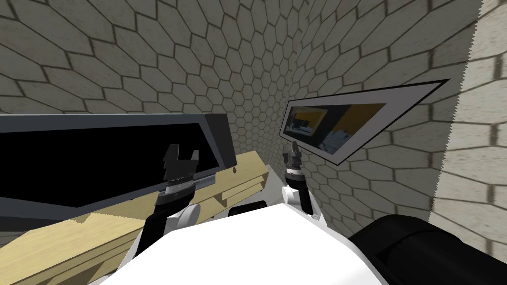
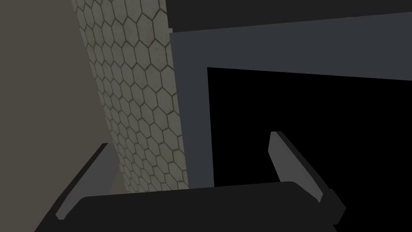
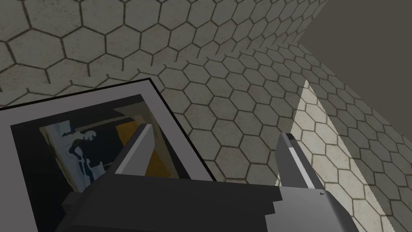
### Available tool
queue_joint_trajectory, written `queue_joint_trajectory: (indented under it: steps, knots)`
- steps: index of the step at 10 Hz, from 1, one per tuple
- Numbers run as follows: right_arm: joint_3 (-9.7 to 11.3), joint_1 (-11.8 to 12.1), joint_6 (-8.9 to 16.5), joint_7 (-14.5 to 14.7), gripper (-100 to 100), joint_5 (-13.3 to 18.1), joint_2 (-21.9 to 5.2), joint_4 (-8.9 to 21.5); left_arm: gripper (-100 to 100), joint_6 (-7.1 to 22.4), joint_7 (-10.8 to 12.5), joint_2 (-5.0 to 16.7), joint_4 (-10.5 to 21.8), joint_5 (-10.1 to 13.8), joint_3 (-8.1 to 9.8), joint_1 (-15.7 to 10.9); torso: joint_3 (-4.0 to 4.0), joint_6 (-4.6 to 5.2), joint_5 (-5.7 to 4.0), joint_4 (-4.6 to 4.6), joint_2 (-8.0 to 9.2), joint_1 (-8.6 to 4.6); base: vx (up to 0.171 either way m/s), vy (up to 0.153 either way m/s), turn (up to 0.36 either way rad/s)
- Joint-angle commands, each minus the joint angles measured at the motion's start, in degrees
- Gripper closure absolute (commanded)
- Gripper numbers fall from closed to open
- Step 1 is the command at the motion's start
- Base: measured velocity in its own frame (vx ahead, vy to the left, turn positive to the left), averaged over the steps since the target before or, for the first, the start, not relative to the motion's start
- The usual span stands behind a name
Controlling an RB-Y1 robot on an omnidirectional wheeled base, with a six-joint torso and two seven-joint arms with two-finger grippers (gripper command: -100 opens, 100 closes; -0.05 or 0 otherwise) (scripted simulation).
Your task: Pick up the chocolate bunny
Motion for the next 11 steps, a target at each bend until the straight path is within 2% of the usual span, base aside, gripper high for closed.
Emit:
queue_joint_trajectory:
  steps: [1,4,10,11]
  knots:
    - [0.00,0.00,0.00,0.00,0,0.00,0.00,0.00,-100,1.22,-0.37,2.08,2.54,-0.11,-0.23,-0.51,0.00,0.00,0.00,0.00,0.00,0.00,-0.014,-0.073,-0.033]
    - [0.01,-0.01,0.00,0.00,0,0.00,0.01,0.00,-100,3.19,-0.99,4.10,6.54,-0.36,-0.62,-1.27,0.07,0.01,-0.10,0.02,0.13,-0.46,-0.037,-0.121,-0.027]
    - [0.02,-0.01,0.00,0.00,0,0.00,0.02,0.00,-100,9.30,-2.88,8.49,18.22,-1.23,-1.74,-3.57,0.12,0.02,-0.14,0.05,0.20,-0.62,-0.051,-0.163,-0.044]
    - [0.02,-0.01,0.00,0.00,0,0.00,0.02,0.00,-100,9.30,-2.88,8.49,18.58,-1.23,-1.74,-3.57,0.11,0.01,-0.16,0.04,0.18,-0.68,-0.016,-0.140,0.004]
